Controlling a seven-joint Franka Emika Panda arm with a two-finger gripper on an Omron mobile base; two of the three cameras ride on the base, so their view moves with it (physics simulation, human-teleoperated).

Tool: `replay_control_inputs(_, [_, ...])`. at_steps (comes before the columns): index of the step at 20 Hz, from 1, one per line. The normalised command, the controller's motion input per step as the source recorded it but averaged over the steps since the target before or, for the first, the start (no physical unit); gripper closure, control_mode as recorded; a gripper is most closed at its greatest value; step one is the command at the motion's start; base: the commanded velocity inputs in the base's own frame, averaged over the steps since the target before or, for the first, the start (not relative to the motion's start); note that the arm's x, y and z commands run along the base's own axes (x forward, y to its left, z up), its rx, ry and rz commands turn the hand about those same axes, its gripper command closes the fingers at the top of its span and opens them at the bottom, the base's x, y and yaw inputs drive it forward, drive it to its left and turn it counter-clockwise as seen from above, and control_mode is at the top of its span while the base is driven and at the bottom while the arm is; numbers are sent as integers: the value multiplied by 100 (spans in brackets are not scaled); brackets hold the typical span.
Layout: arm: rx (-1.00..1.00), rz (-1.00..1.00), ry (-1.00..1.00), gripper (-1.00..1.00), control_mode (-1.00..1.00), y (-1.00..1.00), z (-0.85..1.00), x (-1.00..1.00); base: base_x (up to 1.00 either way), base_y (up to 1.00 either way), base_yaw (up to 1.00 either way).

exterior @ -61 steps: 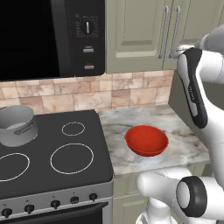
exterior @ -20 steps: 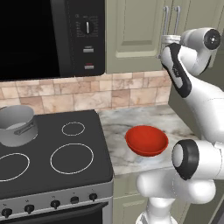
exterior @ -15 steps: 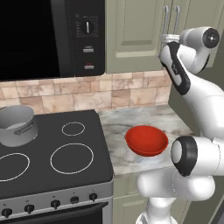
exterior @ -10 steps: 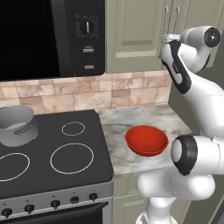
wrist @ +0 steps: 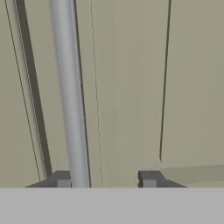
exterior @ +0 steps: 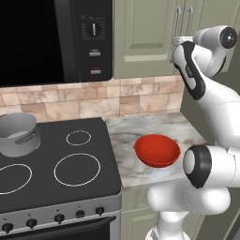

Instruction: Open the cabinet and move the ladle to the pot. Then close the cabinet.

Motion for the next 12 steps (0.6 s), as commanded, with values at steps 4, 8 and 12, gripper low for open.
replay_control_inputs(4, [0, 0, 0, 100, -100, 0, 0, -4, 0, 0, 0])
replay_control_inputs(8, [0, 0, -1, 100, -100, -9, 0, -28, 0, 0, 0])
replay_control_inputs(12, [0, 0, -3, 100, -100, -33, 3, -44, 0, 0, 0])
